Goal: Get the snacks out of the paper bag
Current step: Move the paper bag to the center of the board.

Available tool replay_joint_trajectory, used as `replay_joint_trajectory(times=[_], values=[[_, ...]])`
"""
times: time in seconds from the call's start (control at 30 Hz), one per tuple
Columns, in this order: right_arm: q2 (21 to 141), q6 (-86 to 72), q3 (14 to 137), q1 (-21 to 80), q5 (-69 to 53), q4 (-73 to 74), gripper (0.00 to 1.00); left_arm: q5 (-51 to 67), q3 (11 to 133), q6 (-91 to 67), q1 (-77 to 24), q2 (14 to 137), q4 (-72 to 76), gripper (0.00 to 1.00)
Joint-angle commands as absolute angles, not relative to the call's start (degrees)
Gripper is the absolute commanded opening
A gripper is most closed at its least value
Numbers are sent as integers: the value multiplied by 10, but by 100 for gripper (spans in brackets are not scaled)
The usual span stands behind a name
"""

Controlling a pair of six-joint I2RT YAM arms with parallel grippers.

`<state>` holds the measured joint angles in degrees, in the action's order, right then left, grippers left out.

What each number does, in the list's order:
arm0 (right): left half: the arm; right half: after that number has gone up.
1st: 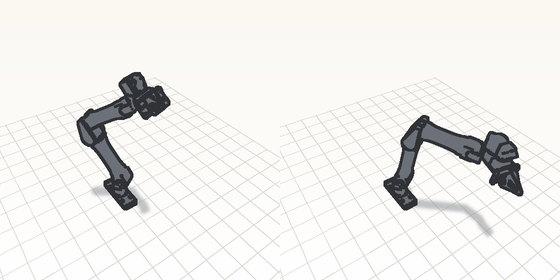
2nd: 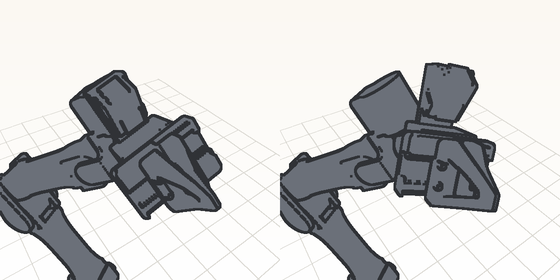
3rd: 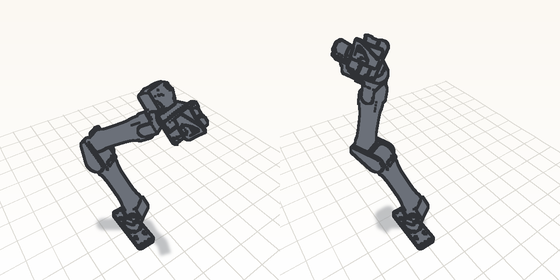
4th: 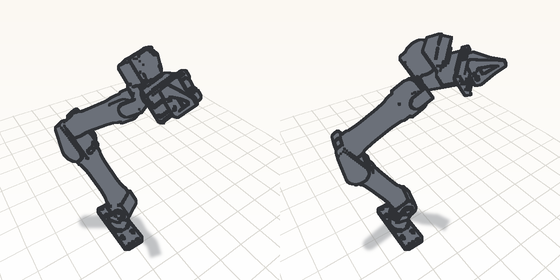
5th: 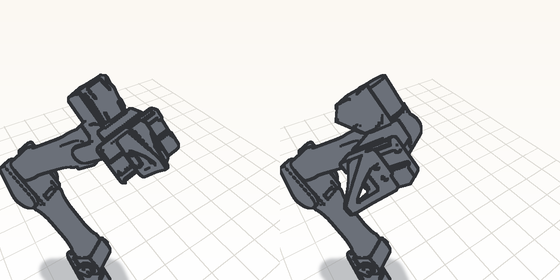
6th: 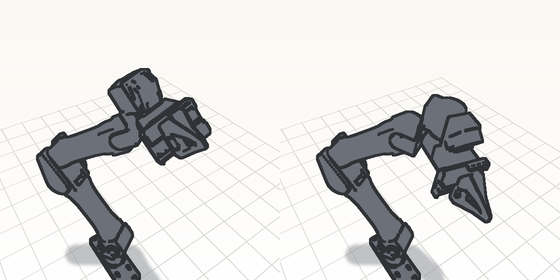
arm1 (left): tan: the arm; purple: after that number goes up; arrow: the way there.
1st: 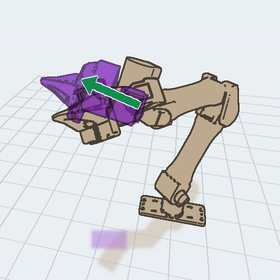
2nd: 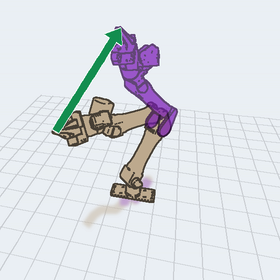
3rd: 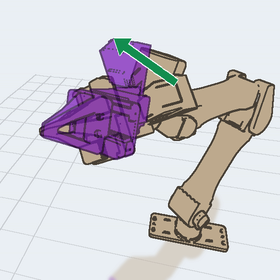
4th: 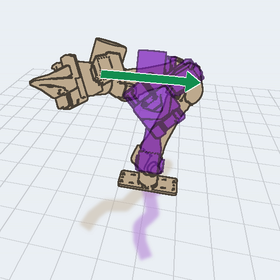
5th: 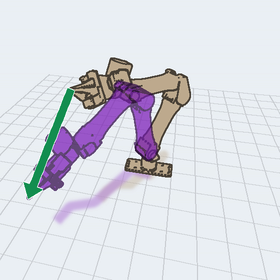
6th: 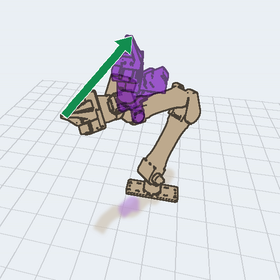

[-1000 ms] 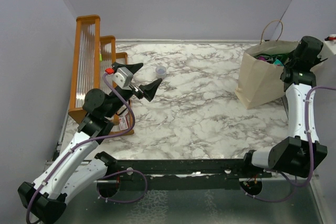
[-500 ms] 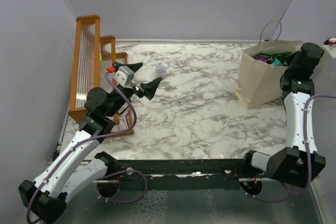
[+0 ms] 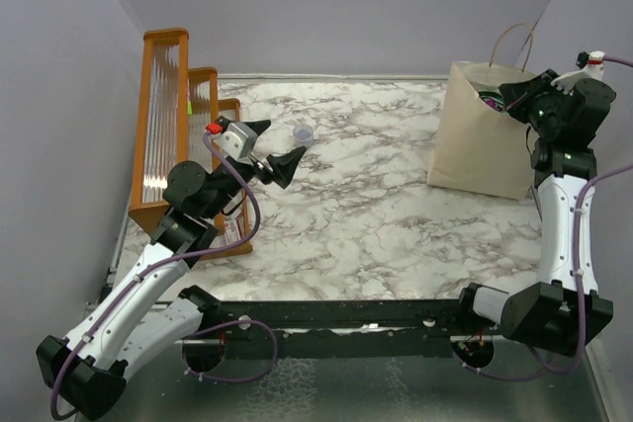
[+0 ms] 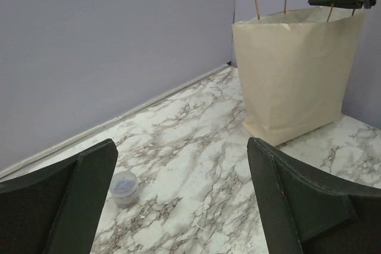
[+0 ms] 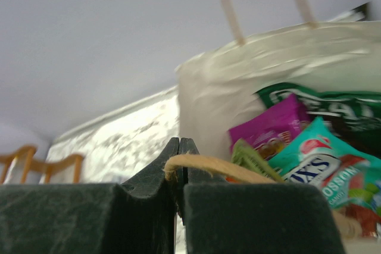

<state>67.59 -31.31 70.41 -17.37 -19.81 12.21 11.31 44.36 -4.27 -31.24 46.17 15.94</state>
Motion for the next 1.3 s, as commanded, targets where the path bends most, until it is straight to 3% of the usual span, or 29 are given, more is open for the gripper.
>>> replay_joint_trajectory(times=[0.0, 0.4, 0.8, 1.0, 1.27], values=[[670, -334, 759, -172, -387, 91, 1, 120, 466, -52, -314, 452, 170, 93], [636, -308, 752, -171, -522, 152, 1, 119, 467, -55, -314, 458, 169, 93], [550, -414, 674, -140, -617, 66, 1, 123, 490, -86, -314, 480, 135, 93], [496, -289, 687, -95, -560, 237, 4, 134, 517, -199, -314, 504, 138, 93], [402, -270, 600, -65, -479, 249, 4, 153, 638, -321, -327, 665, 101, 95]])
